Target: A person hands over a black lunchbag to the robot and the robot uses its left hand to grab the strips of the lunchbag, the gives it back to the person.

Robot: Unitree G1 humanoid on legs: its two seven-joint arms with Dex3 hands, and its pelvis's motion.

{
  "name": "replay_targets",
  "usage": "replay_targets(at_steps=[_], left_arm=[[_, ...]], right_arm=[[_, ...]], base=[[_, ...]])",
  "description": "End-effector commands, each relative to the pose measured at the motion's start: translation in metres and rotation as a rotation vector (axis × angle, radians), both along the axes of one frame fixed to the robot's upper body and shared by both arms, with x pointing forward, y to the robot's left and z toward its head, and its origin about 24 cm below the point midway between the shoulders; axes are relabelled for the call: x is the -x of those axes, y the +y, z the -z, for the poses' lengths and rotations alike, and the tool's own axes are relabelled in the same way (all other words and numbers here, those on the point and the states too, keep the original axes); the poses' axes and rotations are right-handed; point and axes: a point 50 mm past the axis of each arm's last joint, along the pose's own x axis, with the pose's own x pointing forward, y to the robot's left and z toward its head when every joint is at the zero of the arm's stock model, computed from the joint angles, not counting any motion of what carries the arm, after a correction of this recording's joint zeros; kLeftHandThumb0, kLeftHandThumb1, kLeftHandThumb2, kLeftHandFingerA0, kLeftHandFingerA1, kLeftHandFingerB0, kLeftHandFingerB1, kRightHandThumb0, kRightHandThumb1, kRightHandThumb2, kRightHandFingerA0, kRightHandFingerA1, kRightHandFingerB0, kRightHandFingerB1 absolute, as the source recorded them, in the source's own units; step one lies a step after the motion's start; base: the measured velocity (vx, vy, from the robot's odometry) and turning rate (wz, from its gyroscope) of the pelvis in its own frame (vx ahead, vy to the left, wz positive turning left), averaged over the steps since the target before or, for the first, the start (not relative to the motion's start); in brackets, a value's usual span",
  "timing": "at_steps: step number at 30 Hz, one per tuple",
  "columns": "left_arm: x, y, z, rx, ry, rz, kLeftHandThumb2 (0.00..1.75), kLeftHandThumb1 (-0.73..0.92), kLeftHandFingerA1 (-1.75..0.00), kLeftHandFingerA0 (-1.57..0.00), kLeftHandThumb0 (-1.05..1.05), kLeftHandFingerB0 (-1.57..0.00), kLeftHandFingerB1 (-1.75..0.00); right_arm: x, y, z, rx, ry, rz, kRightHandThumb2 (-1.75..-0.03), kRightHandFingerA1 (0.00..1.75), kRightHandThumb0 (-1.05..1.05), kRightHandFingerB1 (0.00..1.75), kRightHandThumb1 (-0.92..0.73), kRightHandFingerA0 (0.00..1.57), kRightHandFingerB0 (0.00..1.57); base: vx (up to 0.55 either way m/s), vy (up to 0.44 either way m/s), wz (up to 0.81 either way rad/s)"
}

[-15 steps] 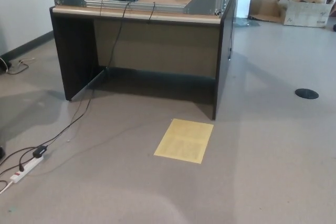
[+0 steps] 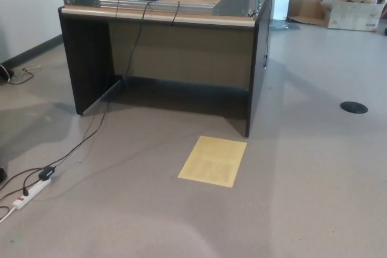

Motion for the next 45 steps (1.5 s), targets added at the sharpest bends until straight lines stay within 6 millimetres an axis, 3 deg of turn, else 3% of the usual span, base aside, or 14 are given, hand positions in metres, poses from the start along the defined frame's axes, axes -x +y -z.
replay_targets(at_steps=[1, 7, 10, 12, 18, 19, 21, 22, 24, 31, 32, 36, 38, 45], left_arm=[[-0.024, -0.012, -0.100, -0.150, -0.346, 0.196, 0.60, 0.44, -0.38, -0.27, -0.38, -0.21, -0.33], [-0.041, -0.054, -0.194, -0.289, -0.578, 0.359, 0.61, 0.43, -0.37, -0.26, -0.41, -0.17, -0.34], [-0.048, -0.069, -0.217, -0.353, -0.629, 0.392, 0.62, 0.42, -0.38, -0.25, -0.42, -0.14, -0.34], [-0.082, -0.081, -0.222, -0.356, -0.623, 0.394, 0.70, 0.40, -0.41, -0.20, -0.57, -0.07, -0.40], [-0.057, -0.110, -0.270, -0.451, -0.702, 0.501, 0.63, 0.41, -0.38, -0.19, -0.47, -0.10, -0.34], [-0.058, -0.116, -0.275, -0.466, -0.709, 0.513, 0.86, 0.32, -0.50, -0.07, -0.24, -0.06, -0.50], [-0.060, -0.123, -0.281, -0.475, -0.719, 0.529, 0.62, 0.40, -0.38, -0.21, -0.46, -0.11, -0.33], [-0.063, -0.131, -0.286, -0.466, -0.719, 0.558, 0.85, 0.30, -0.50, -0.07, -0.23, -0.06, -0.50], [-0.065, -0.137, -0.289, -0.485, -0.716, 0.562, 0.63, 0.39, -0.37, -0.21, -0.49, -0.11, -0.34], [-0.073, -0.164, -0.290, -0.531, -0.701, 0.607, 0.65, 0.40, -0.40, -0.18, -0.57, -0.08, -0.33], [-0.073, -0.167, -0.289, -0.530, -0.694, 0.611, 0.64, 0.39, -0.40, -0.19, -0.55, -0.09, -0.32], [-0.076, -0.177, -0.282, -0.528, -0.685, 0.639, 0.63, 0.37, -0.40, -0.17, -0.48, -0.08, -0.30], [-0.076, -0.183, -0.279, -0.538, -0.672, 0.642, 0.65, 0.38, -0.40, -0.18, -0.51, -0.07, -0.29], [-0.076, -0.198, -0.272, -0.576, -0.654, 0.649, 0.66, 0.38, -0.41, -0.21, -0.52, -0.07, -0.29]], right_arm=[[-0.008, -0.001, -0.014, 0.006, -0.129, 0.019, -0.83, 0.57, -0.59, 0.40, -0.58, 0.54, 0.17], [-0.011, -0.002, -0.015, -0.030, -0.140, 0.019, -0.82, 0.58, -0.55, 0.39, -0.58, 0.56, 0.17], [-0.012, -0.001, -0.016, -0.029, -0.140, 0.019, -0.82, 0.58, -0.55, 0.39, -0.58, 0.56, 0.16], [-0.012, 0.000, -0.016, -0.035, -0.147, 0.021, -0.81, 0.58, -0.54, 0.39, -0.58, 0.57, 0.17], [-0.013, -0.001, -0.017, -0.027, -0.150, 0.023, -0.82, 0.58, -0.57, 0.40, -0.57, 0.58, 0.18], [-0.013, -0.001, -0.017, -0.029, -0.155, 0.020, -0.82, 0.58, -0.57, 0.40, -0.57, 0.57, 0.17], [-0.014, -0.001, -0.018, -0.030, -0.160, 0.016, -0.82, 0.58, -0.56, 0.40, -0.57, 0.58, 0.17], [-0.014, 0.000, -0.017, -0.043, -0.159, 0.018, -0.82, 0.57, -0.56, 0.40, -0.57, 0.56, 0.18], [-0.014, 0.000, -0.017, -0.050, -0.156, 0.019, -0.82, 0.57, -0.56, 0.40, -0.57, 0.55, 0.18], [-0.010, 0.001, -0.015, 0.028, -0.147, 0.020, -0.82, 0.57, -0.57, 0.41, -0.57, 0.59, 0.20], [-0.010, 0.001, -0.015, 0.033, -0.149, 0.021, -0.60, 0.48, -0.52, 0.29, -0.66, 0.65, 0.26], [-0.009, 0.001, -0.013, -0.020, -0.144, 0.014, -0.82, 0.57, -0.58, 0.41, -0.56, 0.56, 0.20], [-0.008, 0.001, -0.012, -0.032, -0.139, 0.013, -0.60, 0.48, -0.54, 0.29, -0.66, 0.62, 0.25], [-0.008, 0.002, -0.011, -0.007, -0.129, 0.005, -0.61, 0.48, -0.57, 0.30, -0.66, 0.63, 0.27]], base=[[0.00, 0.000, 0.00], [0.00, 0.000, 0.00], [0.00, 0.000, 0.00], [0.00, 0.000, 0.00], [0.00, 0.000, 0.00], [0.00, 0.000, 0.00], [0.00, 0.000, 0.00], [0.00, 0.000, 0.00], [0.00, 0.000, 0.00], [0.00, 0.000, 0.00], [0.00, 0.000, 0.00], [0.00, 0.000, 0.00], [0.00, 0.000, 0.00], [0.00, 0.000, 0.00]])
